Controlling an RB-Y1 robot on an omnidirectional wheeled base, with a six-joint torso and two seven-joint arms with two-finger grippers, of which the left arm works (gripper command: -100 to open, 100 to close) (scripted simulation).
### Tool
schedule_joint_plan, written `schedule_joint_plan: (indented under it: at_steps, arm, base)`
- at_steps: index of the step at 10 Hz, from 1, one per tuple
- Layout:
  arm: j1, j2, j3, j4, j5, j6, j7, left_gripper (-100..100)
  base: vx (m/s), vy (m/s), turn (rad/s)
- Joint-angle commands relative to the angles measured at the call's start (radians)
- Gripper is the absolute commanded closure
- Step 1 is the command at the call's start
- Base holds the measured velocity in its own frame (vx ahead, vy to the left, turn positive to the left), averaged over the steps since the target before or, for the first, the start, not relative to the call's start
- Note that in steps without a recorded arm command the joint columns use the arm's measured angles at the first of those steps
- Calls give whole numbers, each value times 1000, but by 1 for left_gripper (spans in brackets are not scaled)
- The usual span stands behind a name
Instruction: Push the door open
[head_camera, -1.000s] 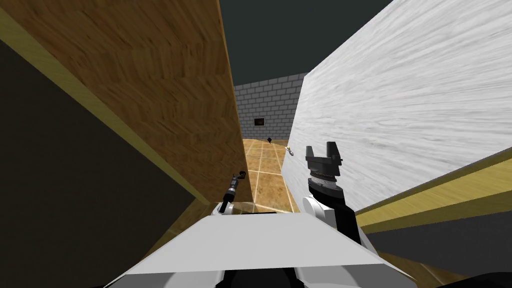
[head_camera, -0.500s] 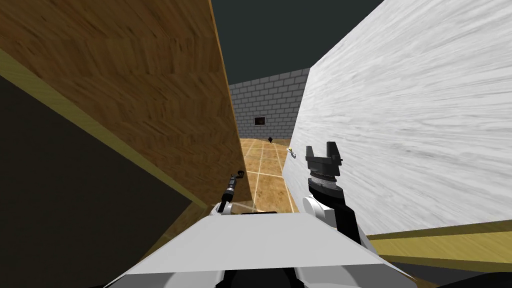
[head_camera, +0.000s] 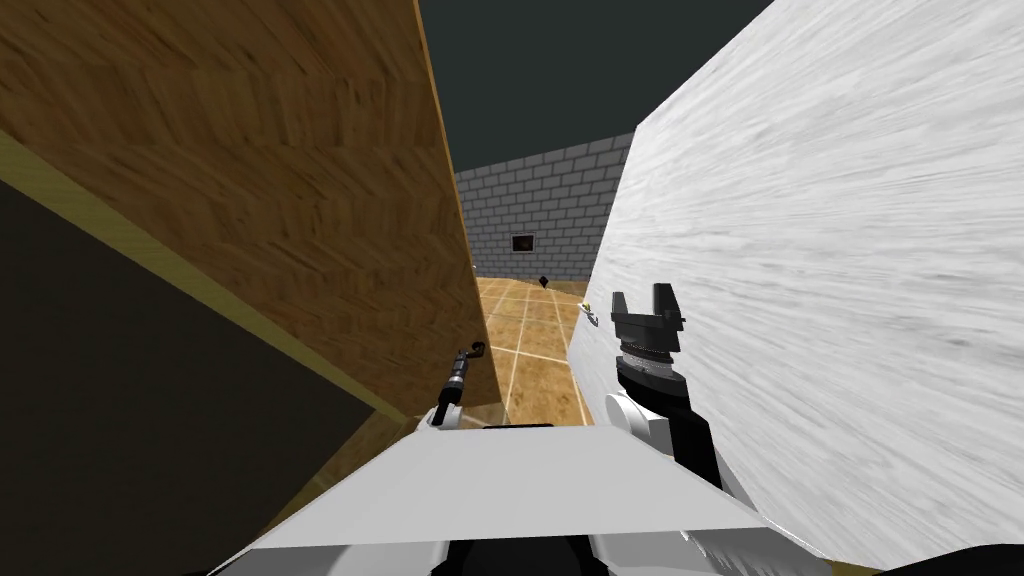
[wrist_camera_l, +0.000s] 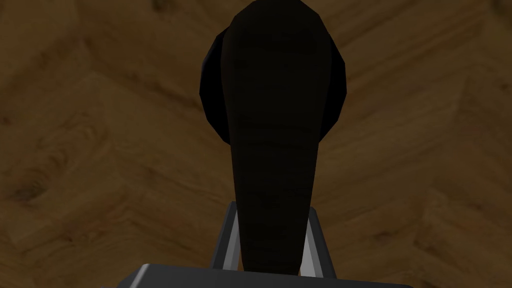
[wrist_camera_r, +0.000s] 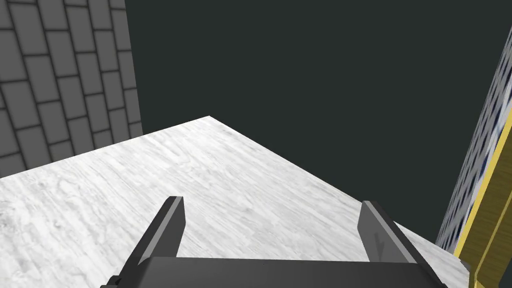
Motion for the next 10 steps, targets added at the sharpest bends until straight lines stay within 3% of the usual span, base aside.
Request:
schedule_joint_plan:
  at_steps: [1,10]
  arm:
    - [3,2,26,-14,15,-3,-13,100]
    - [2,-32,105,-11,66,-1,-49,100]
  base:
    - [201,-104,84]
    - [171,-87,67]
